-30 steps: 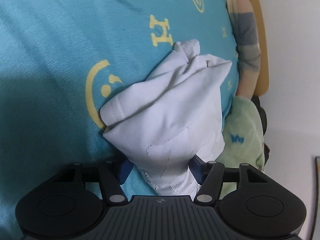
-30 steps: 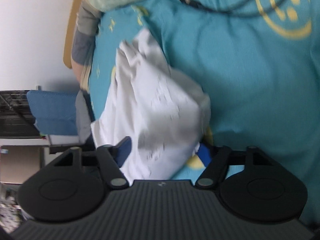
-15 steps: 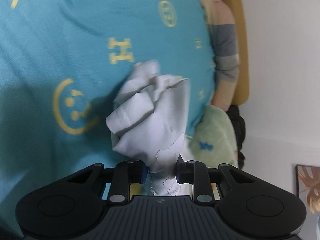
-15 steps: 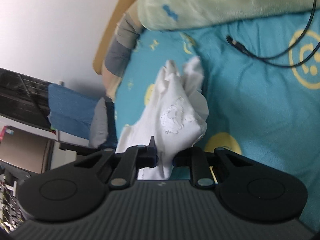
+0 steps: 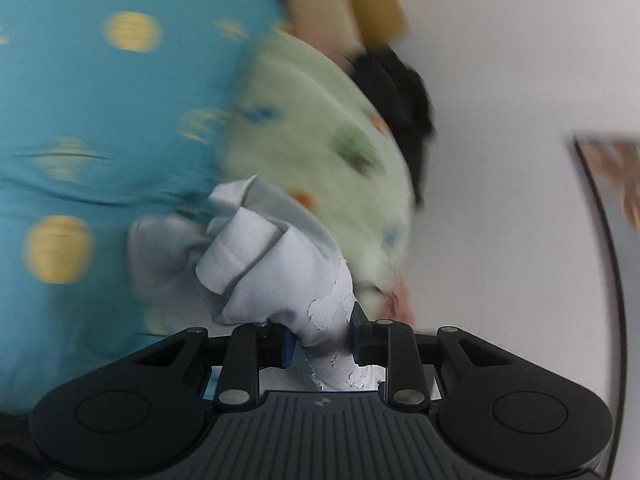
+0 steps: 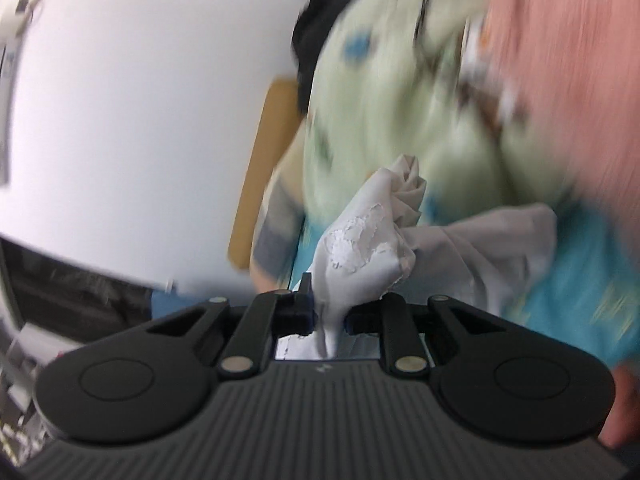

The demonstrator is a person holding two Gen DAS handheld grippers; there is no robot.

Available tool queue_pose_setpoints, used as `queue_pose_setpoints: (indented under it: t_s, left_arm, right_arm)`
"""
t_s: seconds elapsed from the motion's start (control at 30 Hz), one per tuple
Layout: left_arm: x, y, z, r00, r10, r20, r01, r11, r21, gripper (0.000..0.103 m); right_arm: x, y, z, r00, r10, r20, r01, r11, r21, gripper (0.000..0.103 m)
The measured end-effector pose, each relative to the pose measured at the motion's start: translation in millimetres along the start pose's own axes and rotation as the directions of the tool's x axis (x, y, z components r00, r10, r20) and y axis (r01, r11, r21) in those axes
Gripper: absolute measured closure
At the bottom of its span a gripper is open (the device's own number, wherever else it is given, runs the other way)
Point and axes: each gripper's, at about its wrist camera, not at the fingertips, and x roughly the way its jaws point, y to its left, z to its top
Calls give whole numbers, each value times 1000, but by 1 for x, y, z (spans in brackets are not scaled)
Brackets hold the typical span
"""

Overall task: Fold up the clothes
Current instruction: 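Grasp the folded shirt bundle with both grippers and carry it off the bed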

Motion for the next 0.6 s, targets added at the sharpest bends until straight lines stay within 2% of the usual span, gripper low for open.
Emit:
queue_pose_setpoints:
  t_s: [0.07,0.13,0.2,0.27,0.33,0.37,0.43,0.53,0.6]
  left_arm:
    - [33,-45,-11,998,-54,-43,56,997,56,75]
    - [63,-87,-26,986,-146,-77,153,984,94,75]
    - [90,-127,-47,964,-242,-108,257,953,160,75]
    - [118,-160,-66,949,-288,-127,311,919,242,75]
    - [143,-175,-87,943,-300,-146,331,893,305,75]
    - [155,-180,-98,941,-301,-156,337,879,336,75]
    - [173,-170,-122,950,-256,-176,307,865,397,75]
    - [194,-130,-146,966,-139,-216,230,846,481,75]
    - [203,-99,-155,967,-60,-247,186,830,526,75]
  right_arm:
    - [-23,9,41,998,-25,66,27,999,-32,86]
    - [-52,24,79,987,-12,163,28,995,-97,86]
    - [-81,39,115,965,20,263,23,987,-160,86]
    - [-107,49,141,935,44,352,40,973,-228,86]
    - [-127,45,157,904,44,426,79,960,-269,86]
    - [-134,36,162,891,32,453,102,958,-268,86]
    - [-142,11,164,873,-18,488,162,954,-253,85]
    - [-141,-36,149,877,-145,458,267,940,-213,85]
    - [-139,-68,131,886,-227,405,324,927,-188,85]
